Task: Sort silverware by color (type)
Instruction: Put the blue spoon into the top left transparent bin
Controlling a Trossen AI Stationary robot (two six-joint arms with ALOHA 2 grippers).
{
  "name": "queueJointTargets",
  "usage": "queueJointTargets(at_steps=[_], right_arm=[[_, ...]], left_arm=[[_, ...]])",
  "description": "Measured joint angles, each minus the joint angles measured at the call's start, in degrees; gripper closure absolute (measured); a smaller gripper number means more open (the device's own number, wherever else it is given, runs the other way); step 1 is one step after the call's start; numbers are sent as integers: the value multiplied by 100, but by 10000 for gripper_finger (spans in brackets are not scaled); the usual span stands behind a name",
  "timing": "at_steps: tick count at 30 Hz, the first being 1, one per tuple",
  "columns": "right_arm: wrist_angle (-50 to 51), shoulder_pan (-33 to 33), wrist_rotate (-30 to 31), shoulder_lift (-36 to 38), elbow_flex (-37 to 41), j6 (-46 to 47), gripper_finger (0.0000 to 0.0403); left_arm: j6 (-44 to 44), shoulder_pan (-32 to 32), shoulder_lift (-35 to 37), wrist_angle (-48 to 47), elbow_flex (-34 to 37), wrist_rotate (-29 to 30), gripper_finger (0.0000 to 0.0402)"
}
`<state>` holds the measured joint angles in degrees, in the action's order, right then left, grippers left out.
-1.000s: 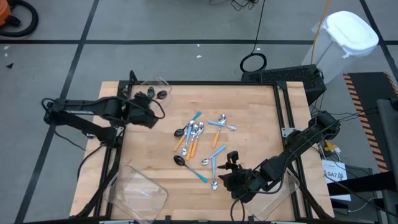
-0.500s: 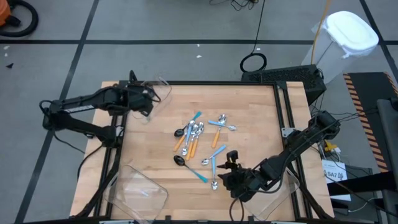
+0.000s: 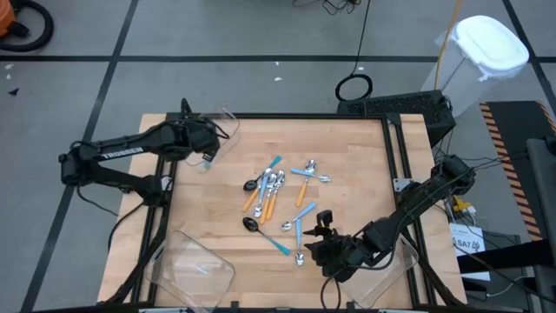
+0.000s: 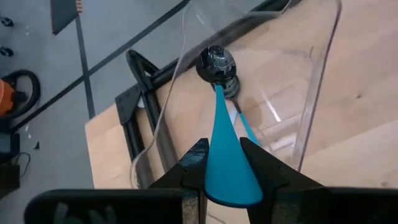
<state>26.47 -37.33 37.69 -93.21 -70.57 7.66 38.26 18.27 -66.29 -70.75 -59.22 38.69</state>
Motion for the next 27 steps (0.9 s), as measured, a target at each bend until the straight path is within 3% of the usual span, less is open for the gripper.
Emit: queueJointTargets(at_steps=[13, 27], right_arm=[[-23, 119, 0, 0, 0, 57, 234], [-35, 125, -24, 0, 0, 61, 234]], left_arm=[[-75, 230, 3, 1115, 956, -7, 337], [-494, 632, 3, 1797, 1317, -174, 337]])
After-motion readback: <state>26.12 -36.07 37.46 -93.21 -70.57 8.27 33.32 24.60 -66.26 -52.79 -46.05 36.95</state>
